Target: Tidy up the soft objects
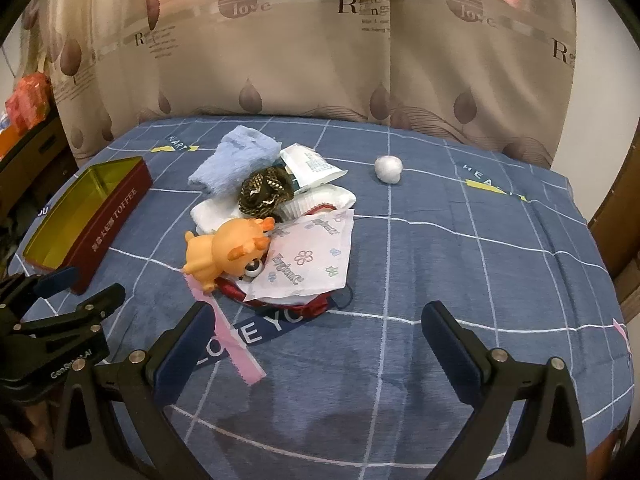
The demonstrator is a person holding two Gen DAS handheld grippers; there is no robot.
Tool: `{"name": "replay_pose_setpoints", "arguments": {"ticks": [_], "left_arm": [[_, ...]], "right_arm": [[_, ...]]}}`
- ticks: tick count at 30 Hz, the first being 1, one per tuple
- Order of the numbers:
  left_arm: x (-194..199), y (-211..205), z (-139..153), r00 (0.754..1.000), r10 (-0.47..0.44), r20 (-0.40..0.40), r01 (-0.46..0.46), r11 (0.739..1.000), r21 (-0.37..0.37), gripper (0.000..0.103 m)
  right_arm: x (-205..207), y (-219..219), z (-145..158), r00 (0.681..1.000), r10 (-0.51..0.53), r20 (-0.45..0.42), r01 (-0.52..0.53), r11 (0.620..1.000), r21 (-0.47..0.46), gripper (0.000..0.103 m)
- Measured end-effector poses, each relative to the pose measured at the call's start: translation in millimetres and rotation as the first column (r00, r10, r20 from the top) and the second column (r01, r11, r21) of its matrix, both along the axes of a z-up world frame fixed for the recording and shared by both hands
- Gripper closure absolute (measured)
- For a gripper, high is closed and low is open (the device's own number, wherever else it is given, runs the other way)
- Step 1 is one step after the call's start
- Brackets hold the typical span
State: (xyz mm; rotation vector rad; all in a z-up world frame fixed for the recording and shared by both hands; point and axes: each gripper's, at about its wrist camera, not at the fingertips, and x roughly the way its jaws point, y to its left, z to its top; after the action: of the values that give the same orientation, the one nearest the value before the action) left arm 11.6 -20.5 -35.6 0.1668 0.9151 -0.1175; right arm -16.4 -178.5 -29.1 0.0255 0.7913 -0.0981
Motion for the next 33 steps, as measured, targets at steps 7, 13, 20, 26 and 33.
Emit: {"name": "replay_pose_setpoints", "arguments": {"ticks": [7, 13, 20, 26, 33], "left_arm": [[10.7, -8.3, -4.5, 0.999, -0.048, -0.016, 0.048, 0.999, 0.007, 0.039], [21.1, -30.7, -7.1, 0.984, -0.178, -0.013, 0.179, 0.984, 0.016, 0.039], [39.2, -60.9, -15.5, 0.942, -0.329, -0.064, 0.329, 0.944, -0.022, 0.039], [55.1, -82.4, -20.3, 0.912, -0.404, -0.066, 0.404, 0.915, -0.022, 0.039], [73.7, -99.7, -26.5, 0.893, -0.442, -0.078, 0.441, 0.897, -0.036, 0.039]], "right_arm": [[-0.3, -8.9, 3.9, 1.000, -0.025, 0.002, 0.025, 1.000, -0.013, 0.001], [-1.3, -25.6, 8.8, 0.997, -0.072, 0.005, 0.072, 0.997, 0.018, 0.001], [-1.5, -36.8, 11.0, 0.995, -0.102, 0.006, 0.102, 0.994, 0.043, 0.001], [-1.8, -37.5, 11.6, 0.995, -0.101, 0.008, 0.101, 0.994, 0.049, 0.001], [-0.4, -38.8, 9.1, 0.995, -0.101, 0.000, 0.101, 0.993, 0.059, 0.001]]}}
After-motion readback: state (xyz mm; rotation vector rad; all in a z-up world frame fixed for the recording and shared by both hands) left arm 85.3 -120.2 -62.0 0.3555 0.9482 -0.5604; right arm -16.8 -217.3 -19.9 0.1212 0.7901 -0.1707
